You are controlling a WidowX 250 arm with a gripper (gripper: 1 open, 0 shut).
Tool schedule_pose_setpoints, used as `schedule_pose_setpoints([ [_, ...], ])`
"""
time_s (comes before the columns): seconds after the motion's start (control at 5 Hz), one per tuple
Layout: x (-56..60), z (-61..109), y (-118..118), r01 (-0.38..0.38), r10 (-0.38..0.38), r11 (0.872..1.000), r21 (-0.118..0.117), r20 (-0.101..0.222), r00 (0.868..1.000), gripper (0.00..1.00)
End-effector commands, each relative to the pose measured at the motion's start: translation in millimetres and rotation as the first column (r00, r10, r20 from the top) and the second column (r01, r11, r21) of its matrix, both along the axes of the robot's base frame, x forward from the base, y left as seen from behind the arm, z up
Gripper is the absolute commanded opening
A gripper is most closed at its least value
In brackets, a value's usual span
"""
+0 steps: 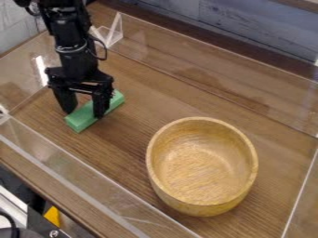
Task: Put the green block in the brown bowl
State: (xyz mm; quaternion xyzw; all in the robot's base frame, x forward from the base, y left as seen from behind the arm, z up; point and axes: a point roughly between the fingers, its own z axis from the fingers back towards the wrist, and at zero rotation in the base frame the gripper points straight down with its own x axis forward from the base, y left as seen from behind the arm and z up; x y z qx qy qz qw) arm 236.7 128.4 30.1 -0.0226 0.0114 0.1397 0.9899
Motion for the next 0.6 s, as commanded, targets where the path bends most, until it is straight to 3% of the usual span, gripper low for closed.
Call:
schedule_pose_setpoints([
  [0.0,12.8,6.3,0,0.034,-0.035,0.999,0.016,0.034,0.999,0.0],
  [0.4,15.1,23.2,5,0.052,-0.051,0.999,-0.008,0.015,0.999,0.0],
])
